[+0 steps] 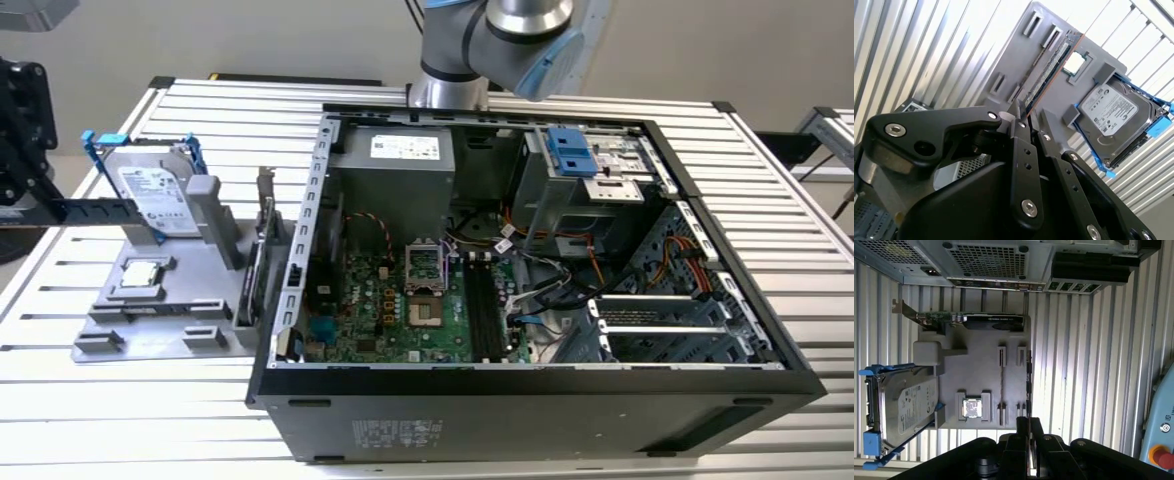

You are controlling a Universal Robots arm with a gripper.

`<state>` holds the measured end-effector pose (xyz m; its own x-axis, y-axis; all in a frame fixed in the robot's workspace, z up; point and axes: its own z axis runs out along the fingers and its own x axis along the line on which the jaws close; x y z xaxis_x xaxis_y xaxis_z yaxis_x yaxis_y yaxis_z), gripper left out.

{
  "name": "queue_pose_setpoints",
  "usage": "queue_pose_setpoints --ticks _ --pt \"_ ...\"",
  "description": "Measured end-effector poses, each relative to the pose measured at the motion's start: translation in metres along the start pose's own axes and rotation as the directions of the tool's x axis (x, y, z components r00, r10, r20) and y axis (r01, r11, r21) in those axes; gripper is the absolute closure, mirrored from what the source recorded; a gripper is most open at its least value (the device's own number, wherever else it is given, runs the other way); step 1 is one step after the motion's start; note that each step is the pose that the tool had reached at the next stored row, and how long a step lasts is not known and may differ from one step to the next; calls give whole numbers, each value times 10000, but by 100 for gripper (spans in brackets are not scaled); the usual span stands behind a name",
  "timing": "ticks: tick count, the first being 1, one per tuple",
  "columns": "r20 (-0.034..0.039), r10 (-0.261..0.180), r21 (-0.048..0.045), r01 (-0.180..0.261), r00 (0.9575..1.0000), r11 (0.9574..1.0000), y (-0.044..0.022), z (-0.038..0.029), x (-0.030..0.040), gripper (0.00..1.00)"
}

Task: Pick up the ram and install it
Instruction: 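Pick up the ram and move it above insertion slot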

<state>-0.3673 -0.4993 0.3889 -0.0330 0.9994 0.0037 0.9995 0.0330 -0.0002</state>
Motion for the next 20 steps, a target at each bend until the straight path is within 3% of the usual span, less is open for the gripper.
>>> queue_pose_setpoints --ticks 20 --pt "0 0 25 0 10000 10000 328 0 -11 100"
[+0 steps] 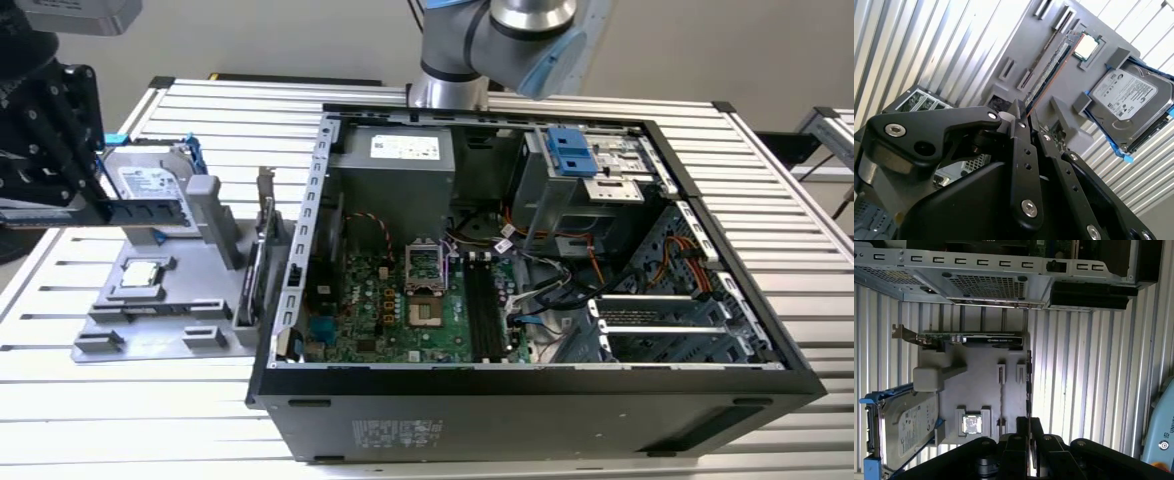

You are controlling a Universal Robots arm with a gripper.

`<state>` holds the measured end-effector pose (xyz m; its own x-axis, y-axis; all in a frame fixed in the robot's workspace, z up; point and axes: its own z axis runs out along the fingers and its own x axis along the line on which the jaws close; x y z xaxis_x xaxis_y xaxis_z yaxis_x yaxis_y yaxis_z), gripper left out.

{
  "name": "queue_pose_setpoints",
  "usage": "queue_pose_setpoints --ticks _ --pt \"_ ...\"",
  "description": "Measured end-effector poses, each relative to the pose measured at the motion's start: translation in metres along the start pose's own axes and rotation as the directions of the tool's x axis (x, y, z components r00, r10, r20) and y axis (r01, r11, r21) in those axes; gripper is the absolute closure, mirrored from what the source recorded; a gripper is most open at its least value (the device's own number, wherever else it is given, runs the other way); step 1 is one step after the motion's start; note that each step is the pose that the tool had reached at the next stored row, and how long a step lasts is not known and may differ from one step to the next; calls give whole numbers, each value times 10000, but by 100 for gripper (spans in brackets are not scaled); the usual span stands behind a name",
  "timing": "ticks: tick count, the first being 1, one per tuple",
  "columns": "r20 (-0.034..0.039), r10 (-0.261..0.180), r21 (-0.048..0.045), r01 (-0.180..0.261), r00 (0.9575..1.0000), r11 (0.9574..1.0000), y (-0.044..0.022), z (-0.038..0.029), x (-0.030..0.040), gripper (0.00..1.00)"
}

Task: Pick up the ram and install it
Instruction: 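Pick up the ram and move it above insertion slot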

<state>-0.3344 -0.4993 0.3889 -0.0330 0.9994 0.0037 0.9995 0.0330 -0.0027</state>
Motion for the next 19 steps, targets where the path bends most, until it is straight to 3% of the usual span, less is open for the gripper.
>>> queue_pose_setpoints --ticks 19 --pt "-2 60 49 -60 10000 10000 365 -1 -11 100"
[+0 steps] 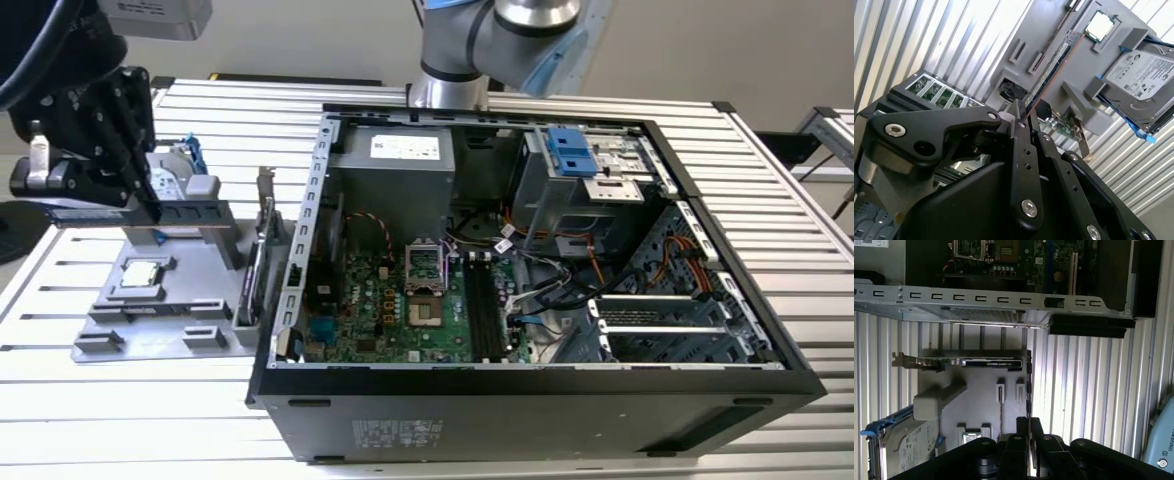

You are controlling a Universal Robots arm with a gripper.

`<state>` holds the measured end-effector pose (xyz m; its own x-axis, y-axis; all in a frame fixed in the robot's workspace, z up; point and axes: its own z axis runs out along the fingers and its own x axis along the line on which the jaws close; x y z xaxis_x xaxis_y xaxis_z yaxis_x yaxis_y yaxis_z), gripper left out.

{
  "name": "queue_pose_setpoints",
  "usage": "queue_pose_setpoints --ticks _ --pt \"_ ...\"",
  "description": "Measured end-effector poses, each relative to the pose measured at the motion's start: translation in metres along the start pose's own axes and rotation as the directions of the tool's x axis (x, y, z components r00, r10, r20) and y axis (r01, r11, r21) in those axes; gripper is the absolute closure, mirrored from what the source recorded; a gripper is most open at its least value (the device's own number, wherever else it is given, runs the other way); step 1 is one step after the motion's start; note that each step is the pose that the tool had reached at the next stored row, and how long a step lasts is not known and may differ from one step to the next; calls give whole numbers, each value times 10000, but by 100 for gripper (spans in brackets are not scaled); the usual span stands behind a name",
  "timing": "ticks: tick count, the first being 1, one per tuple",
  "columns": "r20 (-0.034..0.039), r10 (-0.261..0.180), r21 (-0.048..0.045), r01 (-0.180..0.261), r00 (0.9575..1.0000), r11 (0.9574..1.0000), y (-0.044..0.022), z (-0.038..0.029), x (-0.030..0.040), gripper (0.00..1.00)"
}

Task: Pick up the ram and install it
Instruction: 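Pick up the ram and move it above insertion slot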

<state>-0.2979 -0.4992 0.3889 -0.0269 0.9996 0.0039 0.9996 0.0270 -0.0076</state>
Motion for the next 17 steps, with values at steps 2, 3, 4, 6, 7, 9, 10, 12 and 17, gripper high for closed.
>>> queue_pose_setpoints --ticks 2,3,4,6,7,9,10,12,17 --pt "0 0 2 0 10000 10000 41 0 -1 100" --pt "0 0 3 0 10000 10000 60 0 -1 100" --pt "0 0 3 0 10000 10000 77 -1 -1 100" --pt "0 0 4 0 10000 10000 115 -1 -2 100" --pt "0 0 5 0 10000 10000 135 -1 -2 100" --pt "-1 0 5 0 10000 10000 173 -1 -3 100" --pt "0 0 6 0 10000 10000 192 -1 -3 100" --pt "-1 0 8 0 10000 10000 233 -2 -4 100" --pt "0 0 13 0 10000 10000 341 -3 -6 100"
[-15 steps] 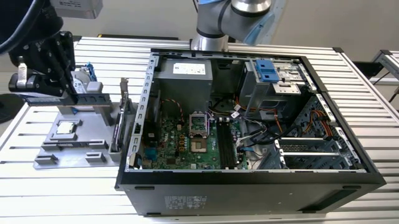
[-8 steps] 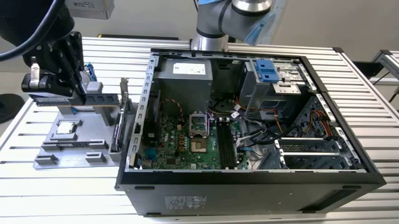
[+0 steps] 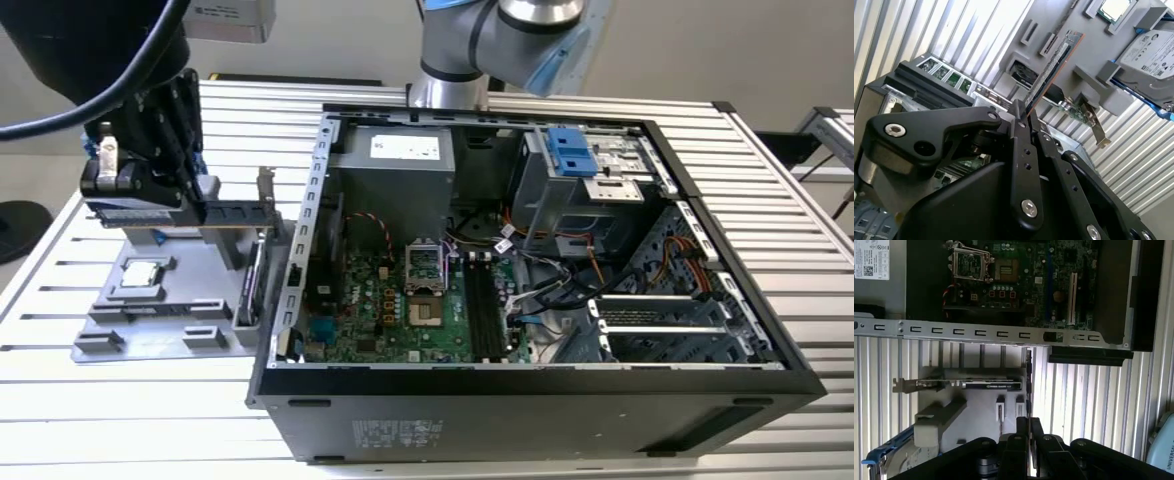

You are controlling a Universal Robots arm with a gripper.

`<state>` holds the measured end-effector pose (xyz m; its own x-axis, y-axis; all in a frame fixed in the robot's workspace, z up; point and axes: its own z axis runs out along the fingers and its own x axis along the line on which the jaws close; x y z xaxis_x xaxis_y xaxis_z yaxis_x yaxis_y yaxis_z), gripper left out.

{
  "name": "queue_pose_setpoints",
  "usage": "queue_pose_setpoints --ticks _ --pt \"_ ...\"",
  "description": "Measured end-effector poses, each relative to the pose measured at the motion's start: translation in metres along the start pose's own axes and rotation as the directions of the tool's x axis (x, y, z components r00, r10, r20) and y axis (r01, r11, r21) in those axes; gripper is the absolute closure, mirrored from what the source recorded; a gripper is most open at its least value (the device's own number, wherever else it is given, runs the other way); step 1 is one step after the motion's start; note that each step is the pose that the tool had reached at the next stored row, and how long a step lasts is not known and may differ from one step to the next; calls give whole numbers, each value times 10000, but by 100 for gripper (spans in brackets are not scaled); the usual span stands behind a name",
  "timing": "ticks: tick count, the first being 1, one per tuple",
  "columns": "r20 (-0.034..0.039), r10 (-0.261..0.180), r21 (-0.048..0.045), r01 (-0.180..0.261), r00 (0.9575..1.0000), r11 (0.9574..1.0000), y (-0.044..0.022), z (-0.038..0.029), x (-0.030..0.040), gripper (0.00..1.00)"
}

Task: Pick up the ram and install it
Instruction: 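Pick up the ram and move it above insertion slot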

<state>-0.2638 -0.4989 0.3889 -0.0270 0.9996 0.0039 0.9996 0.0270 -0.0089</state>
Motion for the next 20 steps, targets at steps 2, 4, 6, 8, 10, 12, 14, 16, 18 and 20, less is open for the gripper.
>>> queue_pose_setpoints --ticks 2,4,6,8,10,12,14,16,18,20 --pt "-1 0 1 0 10000 10000 43 0 -1 100" --pt "0 0 4 0 10000 10000 88 -1 -2 100" --pt "0 0 6 0 10000 10000 131 -1 -2 100" --pt "-1 0 7 0 10000 10000 177 -1 -3 100" --pt "0 1 10 -1 10000 10000 221 -2 -4 100" --pt "-1 0 13 0 10000 10000 267 -2 -5 100" --pt "0 1 15 -1 10000 10000 313 -3 -5 100" --pt "-1 0 17 0 10000 10000 355 -3 -6 100" --pt "-1 1 19 -1 10000 10000 399 -3 -7 100" --pt "-1 0 22 0 10000 10000 443 -4 -7 100"
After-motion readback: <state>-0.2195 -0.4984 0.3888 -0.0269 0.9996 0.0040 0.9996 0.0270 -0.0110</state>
